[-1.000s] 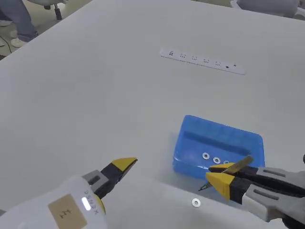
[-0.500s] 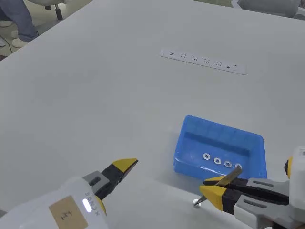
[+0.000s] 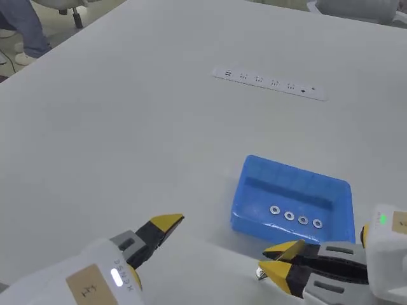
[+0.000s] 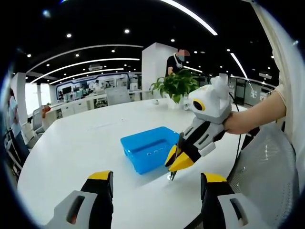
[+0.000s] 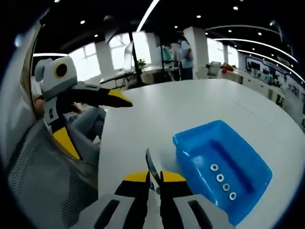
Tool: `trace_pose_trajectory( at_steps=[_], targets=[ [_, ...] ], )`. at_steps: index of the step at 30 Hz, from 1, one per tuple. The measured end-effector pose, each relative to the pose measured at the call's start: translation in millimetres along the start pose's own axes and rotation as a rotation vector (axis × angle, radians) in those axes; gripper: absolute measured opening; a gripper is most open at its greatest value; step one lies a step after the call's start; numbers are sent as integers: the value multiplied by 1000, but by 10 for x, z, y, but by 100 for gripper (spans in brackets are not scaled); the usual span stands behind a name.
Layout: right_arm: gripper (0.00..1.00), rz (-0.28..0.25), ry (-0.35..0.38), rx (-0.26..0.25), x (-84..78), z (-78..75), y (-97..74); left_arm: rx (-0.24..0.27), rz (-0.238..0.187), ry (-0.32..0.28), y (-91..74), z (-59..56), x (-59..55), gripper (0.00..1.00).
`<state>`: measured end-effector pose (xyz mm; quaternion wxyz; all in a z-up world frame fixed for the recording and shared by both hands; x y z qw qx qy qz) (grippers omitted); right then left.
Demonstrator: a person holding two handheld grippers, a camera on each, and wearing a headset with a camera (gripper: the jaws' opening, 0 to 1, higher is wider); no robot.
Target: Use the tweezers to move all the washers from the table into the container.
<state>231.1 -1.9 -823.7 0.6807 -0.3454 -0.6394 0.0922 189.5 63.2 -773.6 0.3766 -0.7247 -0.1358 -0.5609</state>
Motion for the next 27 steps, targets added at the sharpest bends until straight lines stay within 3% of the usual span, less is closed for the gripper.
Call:
trace_pose_trajectory(
  at_steps=[3, 9, 13, 17, 22, 27],
  targets=[
    [4, -11, -167, 2, -1, 70, 9, 1, 1, 1, -1, 0, -1, 75],
    [3, -27, -192, 5, 13, 78, 39, 2, 2, 2, -2, 2, -5, 75],
    [3, -33, -18, -20, 17, -24, 40, 2, 1, 1, -3, 2, -6, 75],
    [3, -41, 96, -39, 38, -102, 9, 6, 0, -1, -7, 8, -5, 75],
    [3, -139, 310, -19, 242, -194, -95, 5, -1, -1, -6, 6, -4, 75],
    [3, -205, 470, -18, 352, -323, -163, 3, -2, 0, -5, 2, -1, 75]
  ],
)
Point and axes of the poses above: the centre of the closed fingertips' face, and the gripper's own axes: y roughly forward along the fingers, z roughly to its left, x roughly out of its top, the point moved 2 cm from there along -y, roughly backward along the fingers, and after that the axes turned 13 degrees about -x, right-handed, at the moved point
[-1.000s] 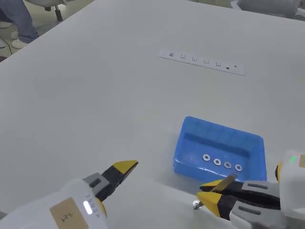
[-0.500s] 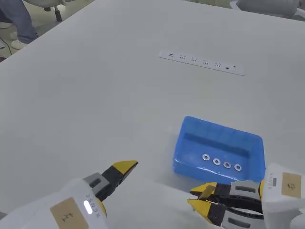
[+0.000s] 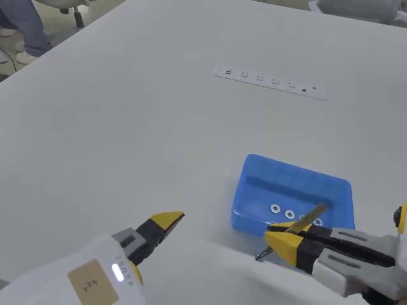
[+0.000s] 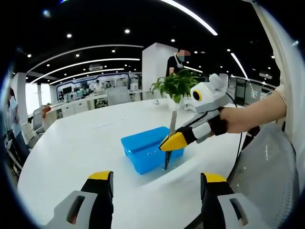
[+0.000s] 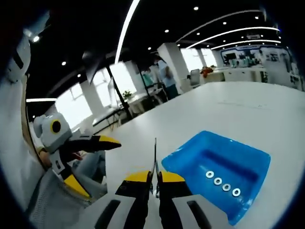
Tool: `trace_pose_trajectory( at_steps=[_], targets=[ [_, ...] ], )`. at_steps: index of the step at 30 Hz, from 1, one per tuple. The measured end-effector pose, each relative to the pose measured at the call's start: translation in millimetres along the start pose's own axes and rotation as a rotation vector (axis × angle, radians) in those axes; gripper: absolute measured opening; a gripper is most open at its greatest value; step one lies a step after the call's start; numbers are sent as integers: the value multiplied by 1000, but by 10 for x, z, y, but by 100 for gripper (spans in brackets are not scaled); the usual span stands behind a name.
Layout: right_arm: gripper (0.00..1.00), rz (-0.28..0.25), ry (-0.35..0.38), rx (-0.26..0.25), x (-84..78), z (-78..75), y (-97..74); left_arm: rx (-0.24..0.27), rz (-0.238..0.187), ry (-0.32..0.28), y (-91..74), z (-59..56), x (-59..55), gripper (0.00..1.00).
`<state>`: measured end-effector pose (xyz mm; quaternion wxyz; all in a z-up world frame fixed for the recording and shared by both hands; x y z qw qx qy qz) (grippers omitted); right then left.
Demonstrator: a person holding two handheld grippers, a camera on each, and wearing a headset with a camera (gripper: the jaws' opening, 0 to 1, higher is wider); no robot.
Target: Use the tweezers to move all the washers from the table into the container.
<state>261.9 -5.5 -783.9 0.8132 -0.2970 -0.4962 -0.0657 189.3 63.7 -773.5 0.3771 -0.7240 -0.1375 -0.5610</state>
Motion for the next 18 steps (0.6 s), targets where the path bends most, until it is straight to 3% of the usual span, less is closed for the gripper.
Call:
trace_pose_trajectory(
  at_steps=[6, 10, 18],
  targets=[
    [3, -68, 116, 6, 178, -50, -47, 0, 0, 1, 0, 1, 2, 75],
    [3, -101, 149, 3, 291, -90, -45, 0, 0, 1, -1, 1, 2, 75],
    [3, -140, 214, -58, 458, -278, 75, 1, -2, 0, -4, 2, 4, 75]
  ],
)
Point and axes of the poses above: the centre of the closed fingertips' face, and the gripper's own axes: y roughly forward along the fingers, z roughly to its left, x roughly out of its top, the point moved 2 cm from there along -y, roughly backward along the fingers, and after that the axes turned 13 degrees about -x, right-handed, at the moved point
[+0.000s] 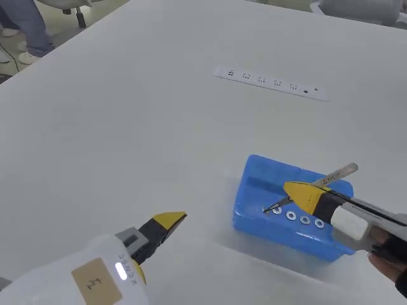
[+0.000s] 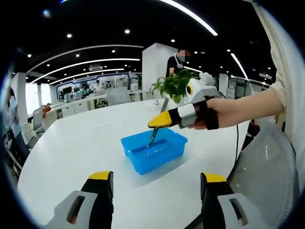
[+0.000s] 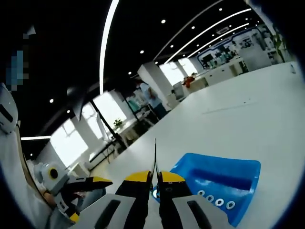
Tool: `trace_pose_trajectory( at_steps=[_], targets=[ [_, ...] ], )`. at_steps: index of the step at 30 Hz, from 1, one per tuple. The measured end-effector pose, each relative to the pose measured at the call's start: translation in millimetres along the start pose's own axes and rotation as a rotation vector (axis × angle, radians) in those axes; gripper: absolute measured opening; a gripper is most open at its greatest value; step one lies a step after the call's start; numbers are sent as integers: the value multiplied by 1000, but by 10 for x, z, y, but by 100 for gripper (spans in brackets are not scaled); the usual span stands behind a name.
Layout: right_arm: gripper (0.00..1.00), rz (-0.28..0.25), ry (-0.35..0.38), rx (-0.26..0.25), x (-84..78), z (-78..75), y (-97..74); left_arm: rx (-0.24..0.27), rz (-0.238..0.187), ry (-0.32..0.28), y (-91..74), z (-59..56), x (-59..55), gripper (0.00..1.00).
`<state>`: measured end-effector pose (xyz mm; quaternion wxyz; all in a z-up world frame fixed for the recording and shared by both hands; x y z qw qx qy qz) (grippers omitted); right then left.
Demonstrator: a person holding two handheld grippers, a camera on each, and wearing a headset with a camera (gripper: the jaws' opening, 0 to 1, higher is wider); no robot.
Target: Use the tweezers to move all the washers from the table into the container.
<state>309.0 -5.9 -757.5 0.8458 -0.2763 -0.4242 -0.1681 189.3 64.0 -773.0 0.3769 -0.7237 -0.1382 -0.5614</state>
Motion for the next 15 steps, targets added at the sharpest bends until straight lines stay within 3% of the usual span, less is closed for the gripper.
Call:
trace_pose_trajectory(
  at_steps=[6, 15],
  targets=[
    [3, -4, 39, -76, 68, -184, 154, -3, -2, -2, 3, -4, 1, 75],
    [3, 17, 99, -135, 20, -349, 302, -2, -1, -4, 2, -3, 1, 75]
  ],
)
Point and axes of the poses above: the centre of the closed fingertips' face, and the gripper's own axes: y roughly forward along the fingers, z roughly to its left, x roughly out of its top, the point moved 2 cm from there along -y, roughly backward along the fingers, and after that the axes turned 13 degrees about -x, right-handed, at the moved point
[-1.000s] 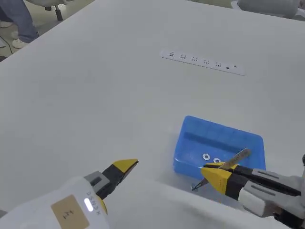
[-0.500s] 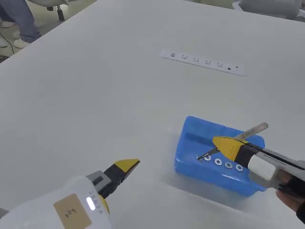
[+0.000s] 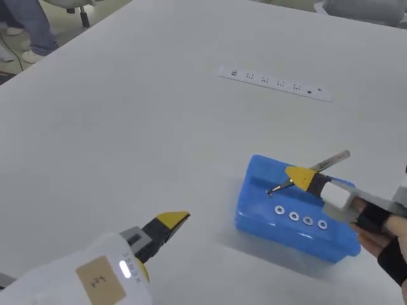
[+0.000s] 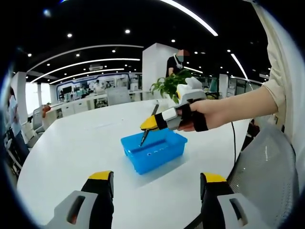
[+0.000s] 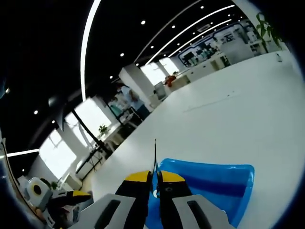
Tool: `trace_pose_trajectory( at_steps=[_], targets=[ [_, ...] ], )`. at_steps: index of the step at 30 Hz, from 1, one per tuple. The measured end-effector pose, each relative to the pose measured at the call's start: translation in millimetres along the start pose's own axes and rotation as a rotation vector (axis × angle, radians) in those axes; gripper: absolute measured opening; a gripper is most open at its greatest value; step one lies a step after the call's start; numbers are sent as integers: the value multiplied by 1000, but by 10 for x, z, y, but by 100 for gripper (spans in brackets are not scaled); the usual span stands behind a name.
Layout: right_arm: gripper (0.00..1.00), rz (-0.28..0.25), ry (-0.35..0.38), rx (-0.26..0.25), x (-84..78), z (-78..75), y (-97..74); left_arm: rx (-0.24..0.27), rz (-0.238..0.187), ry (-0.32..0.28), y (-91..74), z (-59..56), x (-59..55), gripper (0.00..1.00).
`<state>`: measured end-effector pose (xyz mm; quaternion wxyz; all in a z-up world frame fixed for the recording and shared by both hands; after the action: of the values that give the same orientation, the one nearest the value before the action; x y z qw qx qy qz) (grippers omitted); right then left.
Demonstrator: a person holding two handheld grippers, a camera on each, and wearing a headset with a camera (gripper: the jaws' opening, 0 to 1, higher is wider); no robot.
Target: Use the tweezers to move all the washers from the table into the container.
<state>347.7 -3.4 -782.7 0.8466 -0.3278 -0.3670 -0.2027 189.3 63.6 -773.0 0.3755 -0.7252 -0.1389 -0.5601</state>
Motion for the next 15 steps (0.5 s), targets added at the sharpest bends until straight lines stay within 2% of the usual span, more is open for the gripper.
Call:
trace_pose_trajectory(
  at_steps=[8, 10, 15],
  targets=[
    [3, 34, -70, -30, -90, -40, 114, -7, 2, -1, 8, -14, 1, 75],
    [3, 39, -141, -40, -107, -50, 147, -8, 1, -1, 9, -17, 2, 74],
    [3, 96, -319, -69, -230, -70, 218, -6, 0, -3, 8, -13, 4, 74]
  ],
)
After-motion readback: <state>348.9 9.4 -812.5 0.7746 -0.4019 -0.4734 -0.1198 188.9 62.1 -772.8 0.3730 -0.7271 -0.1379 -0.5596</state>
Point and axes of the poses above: the centre of the closed fingertips' face, and the gripper's own axes: y roughly forward along the fingers, z roughly to its left, x roughly out of its top, the point moved 2 cm from there along -y, roughly backward along the fingers, and after that the axes turned 13 degrees about -x, right-handed, at the moved point
